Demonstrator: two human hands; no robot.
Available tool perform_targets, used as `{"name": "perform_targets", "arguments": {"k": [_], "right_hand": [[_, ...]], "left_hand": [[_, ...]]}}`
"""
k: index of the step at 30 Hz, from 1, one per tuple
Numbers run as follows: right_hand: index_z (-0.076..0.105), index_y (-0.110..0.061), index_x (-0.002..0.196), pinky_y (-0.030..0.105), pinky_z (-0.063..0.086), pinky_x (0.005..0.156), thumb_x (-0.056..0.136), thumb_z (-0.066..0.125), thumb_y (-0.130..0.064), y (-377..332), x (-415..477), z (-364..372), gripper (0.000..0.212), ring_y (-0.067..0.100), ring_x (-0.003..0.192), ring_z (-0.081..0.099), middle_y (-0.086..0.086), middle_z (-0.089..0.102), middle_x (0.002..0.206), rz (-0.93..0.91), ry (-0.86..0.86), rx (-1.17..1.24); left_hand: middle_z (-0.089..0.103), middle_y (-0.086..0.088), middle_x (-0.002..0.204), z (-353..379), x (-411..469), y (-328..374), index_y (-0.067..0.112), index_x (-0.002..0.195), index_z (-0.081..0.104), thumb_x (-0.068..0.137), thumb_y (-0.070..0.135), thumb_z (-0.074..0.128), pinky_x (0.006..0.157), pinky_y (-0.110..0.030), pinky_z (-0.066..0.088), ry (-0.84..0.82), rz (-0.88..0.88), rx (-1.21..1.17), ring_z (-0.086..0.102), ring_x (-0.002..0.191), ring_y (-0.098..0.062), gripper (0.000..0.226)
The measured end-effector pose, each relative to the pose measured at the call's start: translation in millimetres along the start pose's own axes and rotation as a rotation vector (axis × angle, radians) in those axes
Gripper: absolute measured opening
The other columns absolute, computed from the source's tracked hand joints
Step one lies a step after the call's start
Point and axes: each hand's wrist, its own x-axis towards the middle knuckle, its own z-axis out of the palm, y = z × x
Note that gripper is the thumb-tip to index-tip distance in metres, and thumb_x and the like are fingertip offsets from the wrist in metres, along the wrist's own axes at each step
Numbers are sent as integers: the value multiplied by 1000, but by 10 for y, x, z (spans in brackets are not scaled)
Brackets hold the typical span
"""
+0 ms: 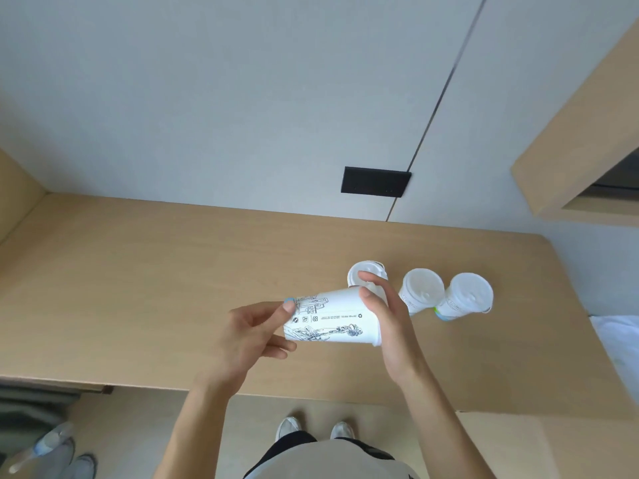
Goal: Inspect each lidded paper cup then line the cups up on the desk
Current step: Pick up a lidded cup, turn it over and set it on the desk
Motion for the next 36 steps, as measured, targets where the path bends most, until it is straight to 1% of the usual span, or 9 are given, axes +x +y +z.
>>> {"name": "perform_targets", "arguments": {"k": [3, 6, 12, 15, 19, 22, 29, 33, 36], "right_hand": [[68, -40, 122, 43, 43, 116, 71, 66, -63, 13, 8, -71, 56, -1, 125, 57, -15, 63, 136, 5, -6, 25], [68, -42, 121, 57, 39, 118, 73, 67, -63, 19, 7, -128, 52, 18, 133, 56, -9, 63, 138, 3, -4, 36], [70, -40, 116, 58, 36, 121, 71, 67, -60, -9, 12, -295, 49, 19, 137, 52, -9, 65, 136, 0, 8, 71], [71, -41, 114, 59, 36, 120, 72, 67, -60, -23, 14, -372, 47, 18, 136, 53, -11, 65, 134, -6, 1, 80], [69, -40, 117, 58, 37, 120, 71, 67, -58, -32, 26, -474, 49, 17, 137, 53, -13, 66, 134, -16, -9, 98], [67, -36, 120, 52, 39, 120, 71, 68, -58, -30, 30, -504, 54, 12, 136, 53, -15, 65, 135, -24, -33, 99], [66, -33, 123, 49, 41, 117, 71, 69, -55, -4, 81, -482, 57, 15, 135, 53, -8, 64, 136, -47, -21, 132], [64, -30, 125, 63, 37, 118, 76, 70, -51, 18, 123, -407, 54, 26, 139, 52, -1, 62, 140, -51, 14, 154], [64, -32, 124, 67, 37, 116, 76, 71, -51, 3, 148, -318, 52, 30, 138, 52, 0, 61, 141, -54, 18, 157]], "left_hand": [[79, 4, 113, 48, -44, 55, 24, 116, 76, 78, 37, 76, 76, -31, 63, -18, 70, -22, 78, 90, -28, 40], [80, 0, 107, 123, -61, 79, 24, 119, 73, 77, 41, 74, 71, -34, 63, 3, 64, -34, 78, 83, -32, 45], [78, 8, 117, 260, -93, 47, 25, 124, 72, 76, 34, 88, 72, -33, 62, 6, 97, -50, 78, 96, -25, 51], [81, 0, 106, 376, -117, 44, 23, 122, 72, 80, 42, 77, 68, -33, 60, 23, 68, -56, 78, 82, -31, 46], [77, 3, 119, 463, -154, 1, 22, 127, 69, 79, 27, 79, 73, -31, 62, 14, 111, -91, 78, 92, -32, 49], [80, -2, 106, 534, -190, -1, 20, 121, 73, 78, 39, 74, 70, -33, 64, 67, 90, -99, 78, 82, -36, 46], [80, -3, 109, 495, -169, 47, 20, 123, 72, 80, 35, 73, 71, -33, 64, 67, 109, -75, 78, 83, -34, 45], [78, 2, 118, 392, -86, 89, 20, 126, 71, 76, 25, 88, 75, -33, 64, 41, 140, -45, 78, 95, -26, 53], [79, 0, 111, 333, -43, 153, 23, 125, 71, 80, 39, 83, 74, -35, 65, 40, 98, -23, 78, 91, -29, 49]]}}
